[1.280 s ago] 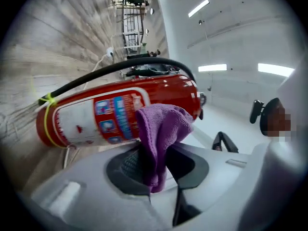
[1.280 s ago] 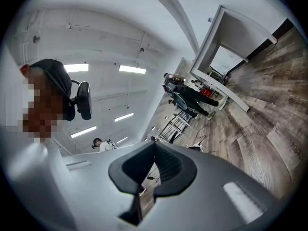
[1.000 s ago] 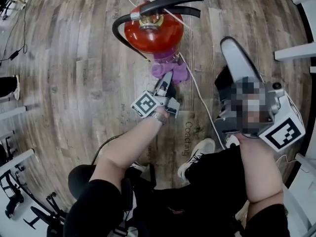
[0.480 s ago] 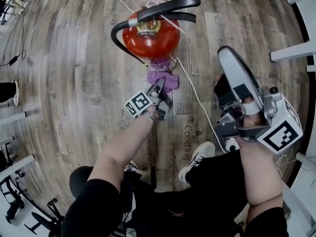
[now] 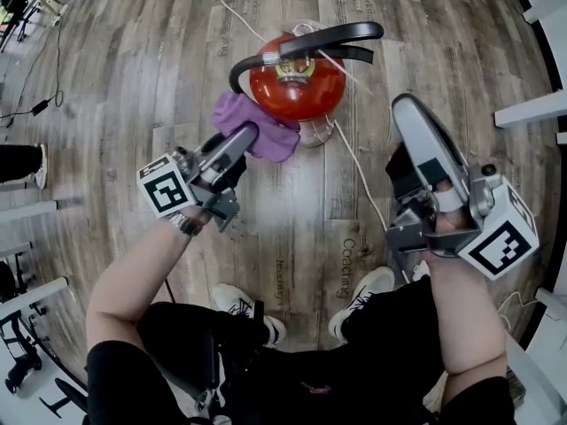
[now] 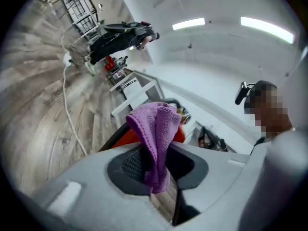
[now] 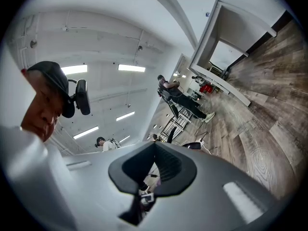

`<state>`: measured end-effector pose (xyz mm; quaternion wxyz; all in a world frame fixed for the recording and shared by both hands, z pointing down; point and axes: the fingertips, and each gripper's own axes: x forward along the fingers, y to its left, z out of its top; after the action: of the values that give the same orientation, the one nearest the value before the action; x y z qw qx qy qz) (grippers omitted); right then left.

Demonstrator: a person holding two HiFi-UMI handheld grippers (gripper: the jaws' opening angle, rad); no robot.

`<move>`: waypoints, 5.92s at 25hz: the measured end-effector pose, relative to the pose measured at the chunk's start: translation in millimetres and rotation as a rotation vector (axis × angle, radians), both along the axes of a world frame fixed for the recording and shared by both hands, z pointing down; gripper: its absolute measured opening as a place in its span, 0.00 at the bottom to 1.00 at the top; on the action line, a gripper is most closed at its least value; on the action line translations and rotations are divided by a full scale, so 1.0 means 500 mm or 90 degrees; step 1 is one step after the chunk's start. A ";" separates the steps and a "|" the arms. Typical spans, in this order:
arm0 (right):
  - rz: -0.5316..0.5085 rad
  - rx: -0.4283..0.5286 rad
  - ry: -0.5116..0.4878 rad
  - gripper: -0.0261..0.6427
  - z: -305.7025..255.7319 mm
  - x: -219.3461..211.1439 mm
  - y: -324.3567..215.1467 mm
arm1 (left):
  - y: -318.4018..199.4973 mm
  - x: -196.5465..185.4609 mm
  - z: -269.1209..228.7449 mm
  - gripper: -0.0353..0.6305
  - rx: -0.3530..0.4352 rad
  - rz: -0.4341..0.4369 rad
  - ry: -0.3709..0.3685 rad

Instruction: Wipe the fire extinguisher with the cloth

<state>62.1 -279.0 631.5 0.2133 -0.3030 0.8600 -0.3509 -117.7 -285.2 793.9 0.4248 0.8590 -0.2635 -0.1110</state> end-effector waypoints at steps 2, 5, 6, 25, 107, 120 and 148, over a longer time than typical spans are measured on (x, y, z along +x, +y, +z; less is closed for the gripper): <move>0.005 -0.002 -0.004 0.04 -0.001 0.002 0.000 | -0.007 -0.011 -0.102 0.19 0.061 0.020 0.005; 0.005 0.000 -0.008 0.04 -0.008 0.004 0.003 | -0.030 -0.025 -0.238 0.19 0.181 0.079 -0.079; 0.005 0.001 -0.009 0.04 -0.010 0.005 0.003 | -0.050 -0.026 -0.273 0.19 0.233 0.104 -0.138; 0.027 -0.048 -0.032 0.04 0.006 0.057 0.009 | -0.233 0.056 0.030 0.19 0.268 0.639 -0.606; 0.007 -0.011 -0.084 0.04 -0.049 -0.005 0.026 | -0.026 -0.038 0.039 0.19 0.731 0.200 -1.033; 0.003 -0.013 -0.087 0.04 -0.052 -0.014 0.038 | 0.007 0.013 0.454 0.19 0.182 0.259 -0.786; -0.234 -0.037 0.437 0.33 0.149 0.018 0.108 | 0.165 0.310 -0.113 0.19 0.030 0.262 0.153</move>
<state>71.3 -224.8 705.8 -0.1619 -0.2495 0.9110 -0.2858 37.1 -202.7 737.5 0.4465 0.8849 -0.0277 -0.1300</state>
